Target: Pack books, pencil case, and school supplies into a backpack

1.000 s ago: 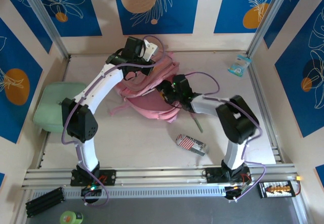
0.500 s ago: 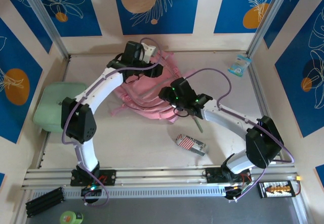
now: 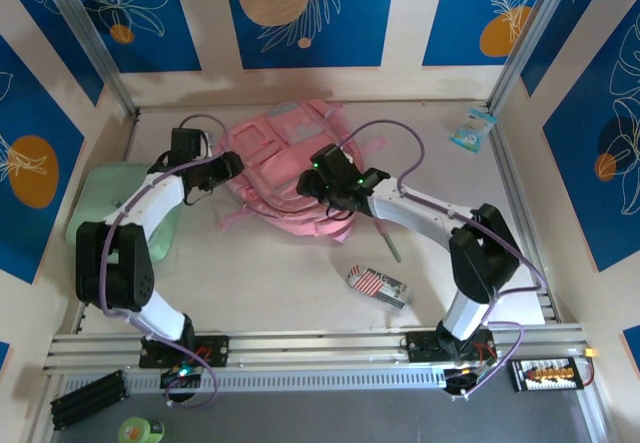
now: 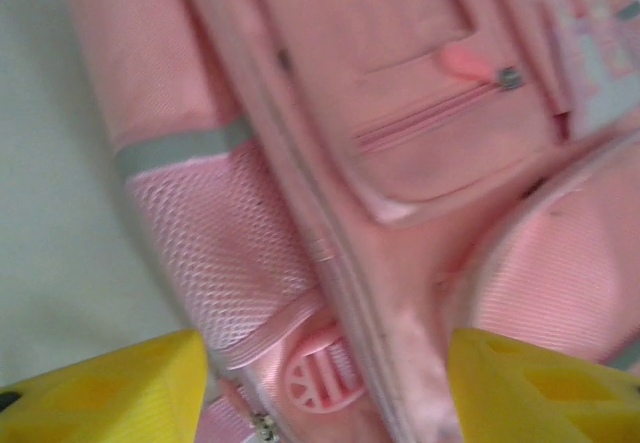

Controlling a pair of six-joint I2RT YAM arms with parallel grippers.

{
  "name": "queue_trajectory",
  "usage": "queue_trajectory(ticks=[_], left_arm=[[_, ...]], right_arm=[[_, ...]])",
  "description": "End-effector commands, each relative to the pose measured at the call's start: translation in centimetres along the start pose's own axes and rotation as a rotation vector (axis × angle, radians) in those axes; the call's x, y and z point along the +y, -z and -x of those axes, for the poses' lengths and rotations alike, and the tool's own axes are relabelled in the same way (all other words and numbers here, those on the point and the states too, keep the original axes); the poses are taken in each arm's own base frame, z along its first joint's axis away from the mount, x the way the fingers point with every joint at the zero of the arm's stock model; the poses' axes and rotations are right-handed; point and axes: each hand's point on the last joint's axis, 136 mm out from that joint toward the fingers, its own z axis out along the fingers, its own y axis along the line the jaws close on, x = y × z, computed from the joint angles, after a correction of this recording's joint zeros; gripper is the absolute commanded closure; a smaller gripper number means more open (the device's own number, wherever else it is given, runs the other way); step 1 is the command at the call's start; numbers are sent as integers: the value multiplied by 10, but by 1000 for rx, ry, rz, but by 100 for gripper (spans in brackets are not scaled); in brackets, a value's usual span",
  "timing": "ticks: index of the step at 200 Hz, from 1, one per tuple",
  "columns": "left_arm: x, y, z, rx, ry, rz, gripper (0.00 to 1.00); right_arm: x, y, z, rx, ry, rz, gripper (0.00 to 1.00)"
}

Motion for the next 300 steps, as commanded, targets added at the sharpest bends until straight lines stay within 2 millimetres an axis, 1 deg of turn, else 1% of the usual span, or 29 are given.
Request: queue_trajectory(ticks=[1,27,40,53,81,97,111,134,151,160,174,183,190,199,215,225,231,240,251,252,258,267,268,277,286,294,300], left_arm=[[7,-18,0,8,123,-40,40],[17,-36,-5,29,153,-28,42],[26,-45,-10,48,165,7,43],[33,-54,-15,60,175,22,43],[32,-70,-18,84,199,-6,48],[31,-75,-15,77,210,-25,54],[25,-79,-12,78,209,-53,63],[12,-83,-7,83,201,-116,82],[3,-85,-5,92,197,-158,95],[-2,-86,-5,100,197,-176,100],[-9,-86,-4,104,215,-209,100],[-16,-84,-3,107,236,-238,100],[-24,-81,-1,102,259,-273,100],[-32,-77,2,90,287,-304,100],[-45,-68,10,60,334,-343,100],[-50,-64,13,50,361,-355,100],[-54,-63,15,46,376,-364,100],[-60,-61,17,42,387,-381,100],[-64,-60,18,41,401,-396,100],[-66,-59,18,42,401,-399,100],[-68,-59,18,44,407,-408,100],[-72,-59,17,51,413,-421,100],[-72,-59,17,52,414,-422,100],[-76,-58,16,58,416,-437,100],[-78,-56,15,60,422,-448,100],[-80,-54,15,61,423,-460,100],[-82,-53,14,61,423,-466,100]], right_arm=[[-7,-9,4,39,-15,-18,27],[-19,-24,10,59,-37,-33,28],[-25,-32,15,64,-43,-41,28],[-26,-38,21,59,-36,-38,28],[-31,-54,37,51,-10,-27,28],[-35,-66,47,51,15,-19,28],[-38,-77,61,39,38,-11,28],[-46,-94,86,21,96,-3,29],[-46,-101,105,4,154,14,29],[-46,-101,115,-1,174,13,29],[-45,-95,127,-8,197,-7,29],[-42,-84,133,-16,210,-24,29],[-42,-74,133,-18,217,-48,29],[-39,-55,134,-32,225,-75,29],[-34,-23,125,-36,243,-131,28],[-31,-5,113,-36,250,-163,28],[-26,5,105,-36,252,-167,28],[-17,13,88,-24,259,-163,28],[-1,21,66,-10,271,-150,28],[2,22,62,-7,274,-149,28],[9,22,52,0,275,-144,29],[25,21,34,17,276,-123,30],[29,21,29,25,277,-116,31],[42,17,14,44,267,-97,33],[57,9,-3,64,258,-73,36],[68,2,-14,75,259,-57,38],[78,-4,-24,88,262,-43,43]])
